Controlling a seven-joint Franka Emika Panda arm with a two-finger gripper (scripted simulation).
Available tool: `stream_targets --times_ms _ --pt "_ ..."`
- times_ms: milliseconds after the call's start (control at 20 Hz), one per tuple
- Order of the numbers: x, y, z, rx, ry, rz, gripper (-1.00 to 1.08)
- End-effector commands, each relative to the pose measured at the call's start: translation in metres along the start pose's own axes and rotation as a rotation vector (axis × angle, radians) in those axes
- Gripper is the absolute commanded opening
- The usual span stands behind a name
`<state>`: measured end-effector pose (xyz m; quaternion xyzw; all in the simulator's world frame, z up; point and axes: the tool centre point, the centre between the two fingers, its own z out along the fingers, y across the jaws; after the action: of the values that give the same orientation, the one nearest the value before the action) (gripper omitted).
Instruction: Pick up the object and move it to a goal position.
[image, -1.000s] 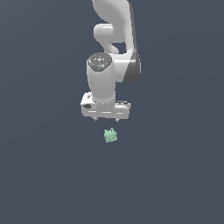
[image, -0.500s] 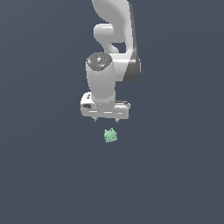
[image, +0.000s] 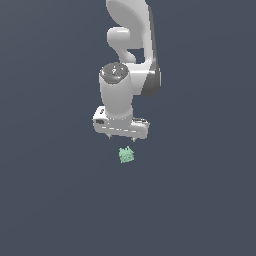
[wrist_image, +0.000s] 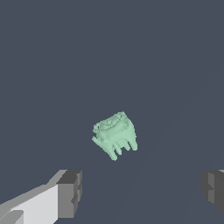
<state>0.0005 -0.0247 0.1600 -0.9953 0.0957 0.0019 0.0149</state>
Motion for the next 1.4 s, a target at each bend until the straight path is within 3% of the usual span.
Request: stream_targets --times_ms 0,1350 --pt "0.000 -0.001 0.003 0.000 0.000 0.038 1.00" --pt "0.003 -0.011 0.051 -0.011 0.005 0.721 1.00"
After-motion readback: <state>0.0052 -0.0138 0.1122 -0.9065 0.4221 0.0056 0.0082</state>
